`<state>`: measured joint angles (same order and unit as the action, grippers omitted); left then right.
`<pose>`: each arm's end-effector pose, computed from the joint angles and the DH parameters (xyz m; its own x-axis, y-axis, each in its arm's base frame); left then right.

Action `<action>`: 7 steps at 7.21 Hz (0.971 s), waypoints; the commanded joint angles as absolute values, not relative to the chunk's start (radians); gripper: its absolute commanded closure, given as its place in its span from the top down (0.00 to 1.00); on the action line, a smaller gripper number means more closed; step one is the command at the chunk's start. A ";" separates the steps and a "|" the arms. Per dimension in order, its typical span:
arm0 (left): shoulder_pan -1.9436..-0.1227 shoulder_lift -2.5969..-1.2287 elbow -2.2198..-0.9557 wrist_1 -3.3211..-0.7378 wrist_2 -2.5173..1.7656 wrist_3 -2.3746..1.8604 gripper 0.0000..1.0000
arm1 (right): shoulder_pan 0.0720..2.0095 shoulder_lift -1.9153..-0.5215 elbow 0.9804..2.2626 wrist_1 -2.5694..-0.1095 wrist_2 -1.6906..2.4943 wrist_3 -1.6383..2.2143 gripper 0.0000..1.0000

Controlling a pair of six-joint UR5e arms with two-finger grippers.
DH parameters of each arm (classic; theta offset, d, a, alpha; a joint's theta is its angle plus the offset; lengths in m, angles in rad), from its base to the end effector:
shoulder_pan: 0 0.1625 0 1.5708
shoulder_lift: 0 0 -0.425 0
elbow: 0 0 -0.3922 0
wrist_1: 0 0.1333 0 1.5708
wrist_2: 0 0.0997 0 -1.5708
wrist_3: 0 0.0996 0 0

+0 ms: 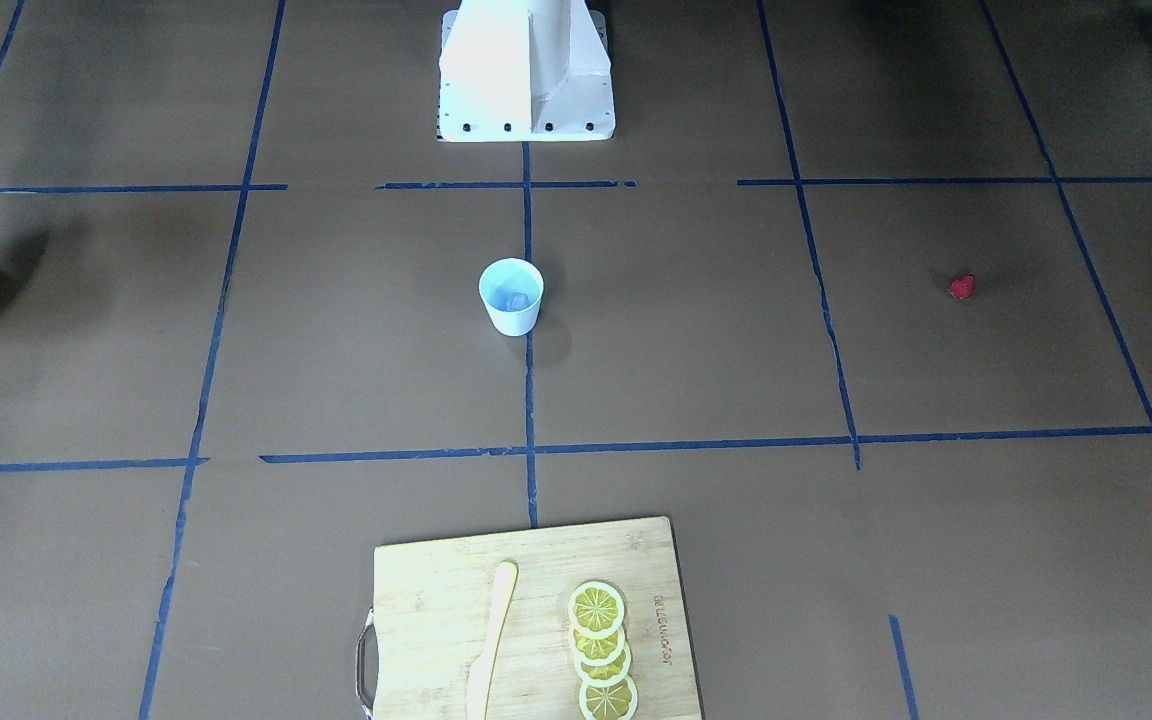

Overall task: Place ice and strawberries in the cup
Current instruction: 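Move the right gripper back over the pink ice bowl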

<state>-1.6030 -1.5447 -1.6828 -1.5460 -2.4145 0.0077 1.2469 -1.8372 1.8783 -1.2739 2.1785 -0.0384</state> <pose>-0.0744 -0.4811 0.6137 0.6661 0.0319 -0.7452 0.0270 0.9974 0.0668 -0.0552 -0.4046 0.6005 0.7060 -0.4748 0.5255 0.3276 0.8768 0.3520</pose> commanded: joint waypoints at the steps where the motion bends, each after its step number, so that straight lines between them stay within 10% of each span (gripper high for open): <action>1: -1.603 -1.545 -1.683 -1.548 -2.414 0.008 1.00 | 1.250 -1.839 1.789 -1.198 2.181 -0.052 0.99; 7: -1.603 -1.545 -1.683 -1.549 -2.414 0.008 1.00 | 1.247 -1.819 1.733 -1.203 2.178 -0.160 0.74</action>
<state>-1.6030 -1.5447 -1.6828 -1.5489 -2.4149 0.0077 1.2472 -1.8199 1.7353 -1.2011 2.1762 -0.1541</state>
